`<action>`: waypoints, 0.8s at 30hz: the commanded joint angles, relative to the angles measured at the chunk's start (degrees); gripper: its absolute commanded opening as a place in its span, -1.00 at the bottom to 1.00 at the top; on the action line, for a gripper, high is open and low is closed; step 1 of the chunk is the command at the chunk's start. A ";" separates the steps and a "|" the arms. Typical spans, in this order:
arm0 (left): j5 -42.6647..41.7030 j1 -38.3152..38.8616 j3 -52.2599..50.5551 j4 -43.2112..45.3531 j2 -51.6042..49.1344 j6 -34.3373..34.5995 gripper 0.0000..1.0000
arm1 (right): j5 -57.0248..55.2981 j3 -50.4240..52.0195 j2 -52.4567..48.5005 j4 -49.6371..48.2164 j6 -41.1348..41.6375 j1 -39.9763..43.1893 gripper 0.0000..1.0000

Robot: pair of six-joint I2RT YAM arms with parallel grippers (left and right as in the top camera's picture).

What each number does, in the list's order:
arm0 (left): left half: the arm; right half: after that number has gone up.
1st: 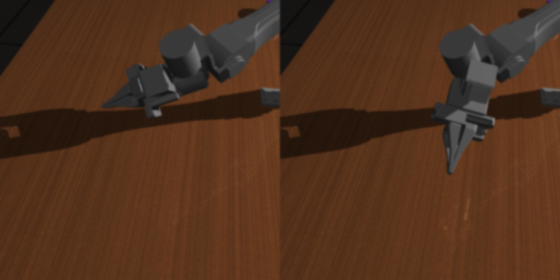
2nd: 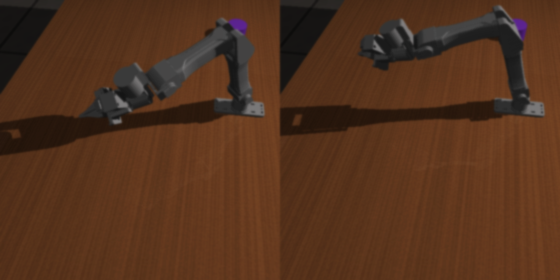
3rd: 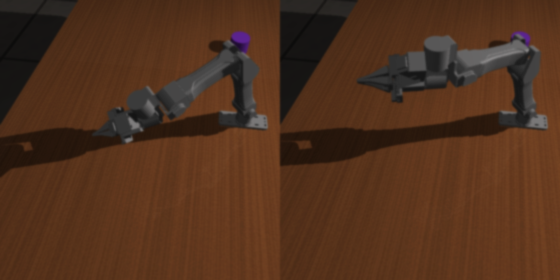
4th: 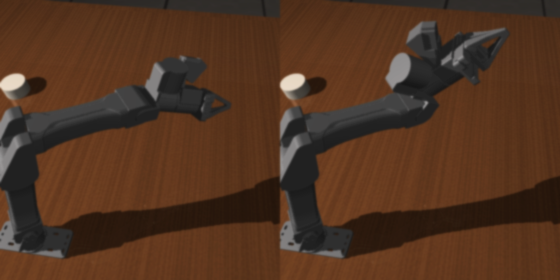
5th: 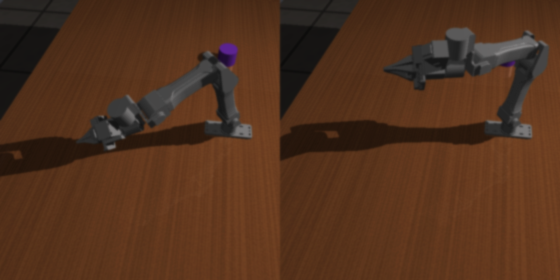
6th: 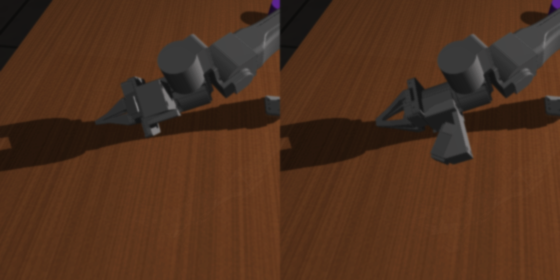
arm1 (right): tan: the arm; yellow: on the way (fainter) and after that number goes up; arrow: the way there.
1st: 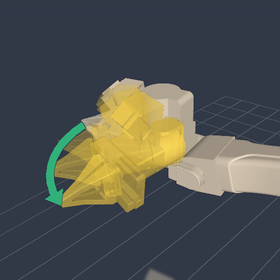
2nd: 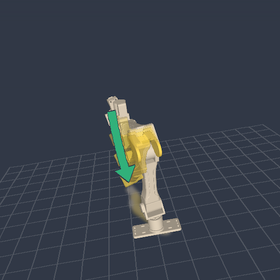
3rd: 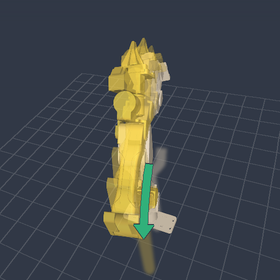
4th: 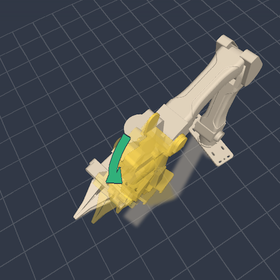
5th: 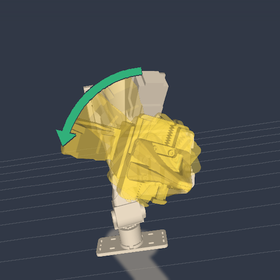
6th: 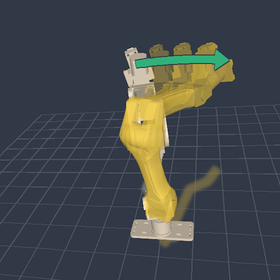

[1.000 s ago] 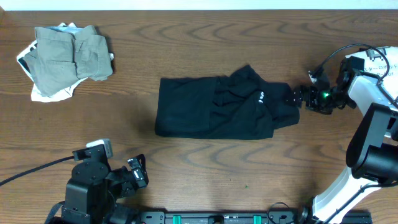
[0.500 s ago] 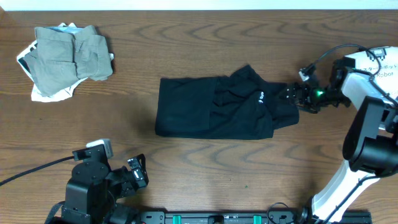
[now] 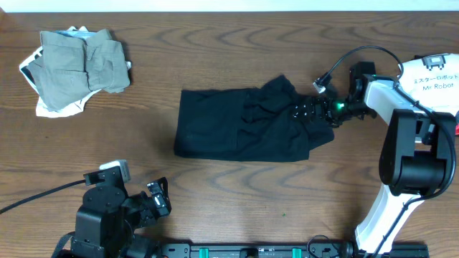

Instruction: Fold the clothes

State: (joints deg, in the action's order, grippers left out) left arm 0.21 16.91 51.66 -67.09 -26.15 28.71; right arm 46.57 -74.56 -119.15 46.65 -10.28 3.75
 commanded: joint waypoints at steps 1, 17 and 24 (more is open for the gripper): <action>0.44 -0.24 -0.24 -0.09 -0.04 0.55 0.96 | -9.03 3.08 -5.33 -0.55 1.84 -2.29 0.97; 0.44 -0.24 -0.24 -0.09 -0.04 0.55 0.96 | -8.98 3.06 -5.33 -4.02 11.02 -2.49 -0.43; 0.46 -0.24 -0.24 -0.09 -0.04 0.55 0.96 | -9.03 3.06 -5.33 -4.83 14.38 -2.14 -0.98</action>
State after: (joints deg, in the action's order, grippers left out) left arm 0.21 16.91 51.66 -67.09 -26.15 28.71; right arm 43.81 -73.06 -121.89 42.35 1.39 2.11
